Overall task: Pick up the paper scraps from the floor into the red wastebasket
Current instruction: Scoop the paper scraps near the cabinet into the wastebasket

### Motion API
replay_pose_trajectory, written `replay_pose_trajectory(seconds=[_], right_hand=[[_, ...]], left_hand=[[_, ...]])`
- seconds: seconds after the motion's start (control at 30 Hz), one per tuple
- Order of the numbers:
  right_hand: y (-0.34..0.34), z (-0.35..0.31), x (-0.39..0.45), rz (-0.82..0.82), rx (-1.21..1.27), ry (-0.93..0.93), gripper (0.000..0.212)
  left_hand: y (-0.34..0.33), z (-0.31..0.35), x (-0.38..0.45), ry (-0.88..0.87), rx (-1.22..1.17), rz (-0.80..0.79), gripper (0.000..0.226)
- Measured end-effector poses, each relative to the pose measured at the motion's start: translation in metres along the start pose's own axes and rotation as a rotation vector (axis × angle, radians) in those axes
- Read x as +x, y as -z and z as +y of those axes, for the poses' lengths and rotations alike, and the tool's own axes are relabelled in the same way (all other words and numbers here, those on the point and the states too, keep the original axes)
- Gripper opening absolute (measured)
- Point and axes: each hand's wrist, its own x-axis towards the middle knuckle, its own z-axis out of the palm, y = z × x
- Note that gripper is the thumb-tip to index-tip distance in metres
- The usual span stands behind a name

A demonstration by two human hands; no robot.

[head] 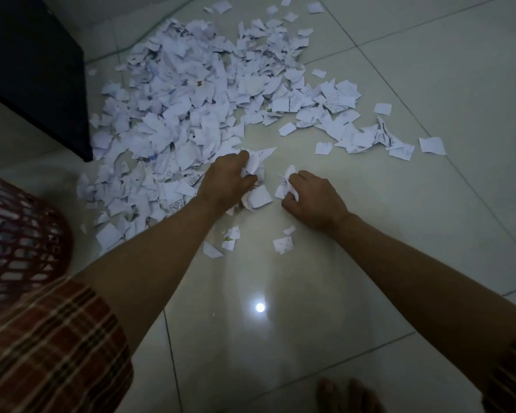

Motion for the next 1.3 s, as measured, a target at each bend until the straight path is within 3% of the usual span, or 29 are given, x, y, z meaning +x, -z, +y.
replay_pose_trajectory(seconds=[0.47, 0.7, 1.0, 1.3], right_hand=[[0.024, -0.073, 0.04, 0.232, 0.443, -0.039, 0.025], [0.041, -0.13, 0.061, 0.27, 0.489, 0.1, 0.028], [0.09, -0.219, 0.101, 0.344, 0.447, 0.264, 0.029], [0.111, -0.335, 0.131, 0.295, 0.43, 0.364, 0.022]], left_hand=[[0.116, 0.031, -0.037, -0.115, 0.12, 0.192, 0.029], [0.191, 0.009, -0.058, -0.093, 0.174, 0.304, 0.029], [0.292, -0.01, -0.091, -0.279, 0.302, 0.342, 0.024], [0.371, -0.081, -0.158, -0.14, 0.223, 0.584, 0.024]])
